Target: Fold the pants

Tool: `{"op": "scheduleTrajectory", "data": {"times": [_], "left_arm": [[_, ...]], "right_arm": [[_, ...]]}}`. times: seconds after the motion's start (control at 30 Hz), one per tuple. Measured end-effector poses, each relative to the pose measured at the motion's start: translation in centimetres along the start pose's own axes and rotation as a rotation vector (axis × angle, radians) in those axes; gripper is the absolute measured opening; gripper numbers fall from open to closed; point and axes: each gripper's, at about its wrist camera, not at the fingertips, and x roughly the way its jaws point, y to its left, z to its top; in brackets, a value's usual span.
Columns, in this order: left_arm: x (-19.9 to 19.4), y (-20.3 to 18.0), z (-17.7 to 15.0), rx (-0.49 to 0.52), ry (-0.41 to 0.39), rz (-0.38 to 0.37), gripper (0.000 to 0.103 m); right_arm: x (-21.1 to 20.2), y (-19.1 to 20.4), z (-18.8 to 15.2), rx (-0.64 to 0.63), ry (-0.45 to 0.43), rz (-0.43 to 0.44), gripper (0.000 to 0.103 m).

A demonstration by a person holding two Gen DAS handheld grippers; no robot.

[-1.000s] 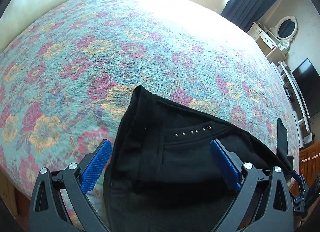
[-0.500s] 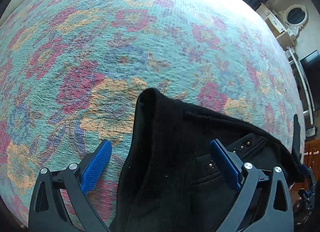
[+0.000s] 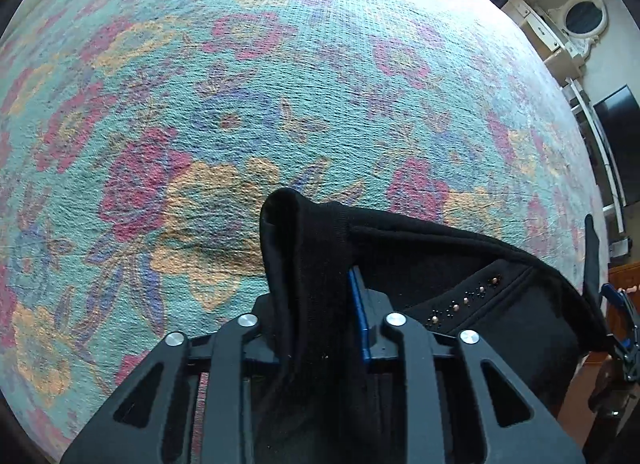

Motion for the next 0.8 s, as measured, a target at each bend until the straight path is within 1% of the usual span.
{"op": "scheduleTrajectory", "data": {"times": [0.03, 0.07, 0.17, 0.23, 0.27, 0.3, 0.37, 0.4, 0.43, 0.47, 0.5, 0.53, 0.63, 0.7, 0.8], "left_arm": [[-0.2, 0.0, 0.1, -0.001, -0.004, -0.002, 0.018], [-0.3, -0.1, 0.0, 0.011, -0.011, -0.007, 0.01], [-1.2, -0.6, -0.7, 0.058, -0.057, -0.021, 0.008], [-1.9, -0.3, -0.5, 0.064, -0.086, -0.059, 0.008], [-2.1, 0.0, -0.7, 0.06, -0.099, -0.075, 0.009], [-2.2, 0.4, -0.8, 0.056, -0.101, -0.081, 0.009], [-2.0, 0.5, -1.0, 0.061, -0.091, -0.068, 0.009], [-1.8, 0.4, -1.2, 0.067, -0.091, -0.068, 0.009], [-1.9, 0.3, -1.3, 0.073, -0.099, -0.075, 0.009], [-2.2, 0.2, -1.4, 0.078, -0.112, -0.087, 0.009], [-2.3, 0.0, -1.5, 0.08, -0.131, -0.102, 0.009], [-2.7, 0.1, -1.6, 0.081, -0.151, -0.127, 0.009], [-4.8, 0.6, -2.3, 0.08, -0.224, -0.188, 0.009], [-6.4, 1.1, -3.1, 0.061, -0.268, -0.24, 0.009], [-8.9, 1.7, -5.3, 0.026, -0.328, -0.328, 0.009]], "right_arm": [[0.3, -0.3, 0.7, -0.012, 0.006, -0.004, 0.101], [0.8, -0.5, 1.4, -0.031, 0.014, -0.008, 0.101], [3.0, -0.6, 3.1, -0.103, 0.074, -0.024, 0.1], [5.1, -0.2, 3.5, -0.157, 0.141, -0.012, 0.081], [6.3, -0.2, 3.4, -0.178, 0.189, -0.004, 0.06], [7.6, -0.1, 3.2, -0.19, 0.242, 0.0, 0.05], [9.7, -0.4, 2.8, -0.189, 0.326, 0.012, 0.048], [10.2, -0.4, 2.6, -0.185, 0.339, 0.024, 0.041], [10.1, -0.4, 2.6, -0.178, 0.337, 0.047, 0.03], [9.9, -0.3, 2.7, -0.159, 0.337, 0.097, 0.006], [9.2, -0.1, 2.8, -0.153, 0.317, 0.098, 0.006], [8.4, 0.3, 2.9, -0.167, 0.286, 0.071, 0.006], [4.8, 1.9, 2.7, -0.189, 0.196, 0.095, 0.006], [2.2, 3.3, 2.1, -0.224, 0.137, 0.098, 0.006], [-1.2, 5.5, 0.3, -0.27, 0.081, 0.123, 0.006]]}}
